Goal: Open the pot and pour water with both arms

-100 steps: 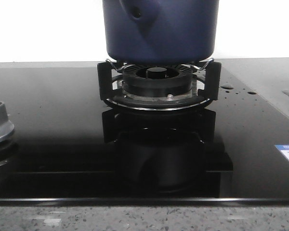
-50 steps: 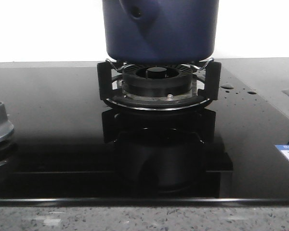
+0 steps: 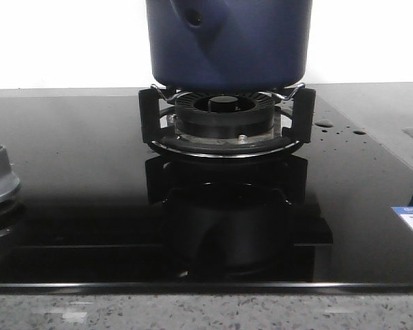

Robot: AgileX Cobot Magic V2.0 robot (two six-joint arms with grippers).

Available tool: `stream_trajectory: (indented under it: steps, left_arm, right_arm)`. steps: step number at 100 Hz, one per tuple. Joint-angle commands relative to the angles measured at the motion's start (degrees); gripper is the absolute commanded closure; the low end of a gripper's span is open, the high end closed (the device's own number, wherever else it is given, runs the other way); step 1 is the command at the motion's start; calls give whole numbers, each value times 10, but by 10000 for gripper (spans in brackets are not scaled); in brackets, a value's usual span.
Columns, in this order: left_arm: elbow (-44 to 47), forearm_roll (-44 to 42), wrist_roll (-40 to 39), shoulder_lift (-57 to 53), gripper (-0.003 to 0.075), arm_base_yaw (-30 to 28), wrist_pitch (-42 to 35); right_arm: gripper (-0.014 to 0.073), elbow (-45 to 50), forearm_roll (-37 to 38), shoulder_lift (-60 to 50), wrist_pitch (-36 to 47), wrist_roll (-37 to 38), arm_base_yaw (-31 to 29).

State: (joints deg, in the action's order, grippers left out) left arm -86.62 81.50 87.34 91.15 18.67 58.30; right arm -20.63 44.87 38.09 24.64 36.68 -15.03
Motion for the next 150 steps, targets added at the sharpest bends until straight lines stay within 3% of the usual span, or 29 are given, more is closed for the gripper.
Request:
stream_trajectory:
  steps: [1,7,14,21,31,53,98,104,124,150]
  left_arm:
    - [-22,67,12,-6,530,12,-6]
    - [-22,73,20,9,530,19,-6]
    - [-22,75,33,25,530,27,-7]
    - [-22,76,34,40,530,36,-13]
    - [-22,78,34,59,530,43,-24]
    - [-22,87,45,81,530,43,-42]
    - [-22,88,58,82,526,43,-58]
    - [-22,88,58,82,490,43,-68]
    - [-22,91,58,82,201,43,-77]
    - [-24,131,57,60,185,39,-47]
  right_arm:
    - [-51,-14,-5,-38,17,0,11]
    - [-18,-14,-5,-64,-1,1,22]
    - [93,-14,-5,-92,-27,2,37]
    - [299,-14,-5,-120,-59,10,50]
    - [670,-14,-5,-153,-97,11,63]
    - [658,-14,-5,-190,-138,11,67]
    - [658,-14,-5,-192,-132,19,67]
    - [658,-14,-5,-192,-131,20,67]
    - [658,-14,-5,-192,-128,26,67]
    - [658,-14,-5,-192,-131,26,67]
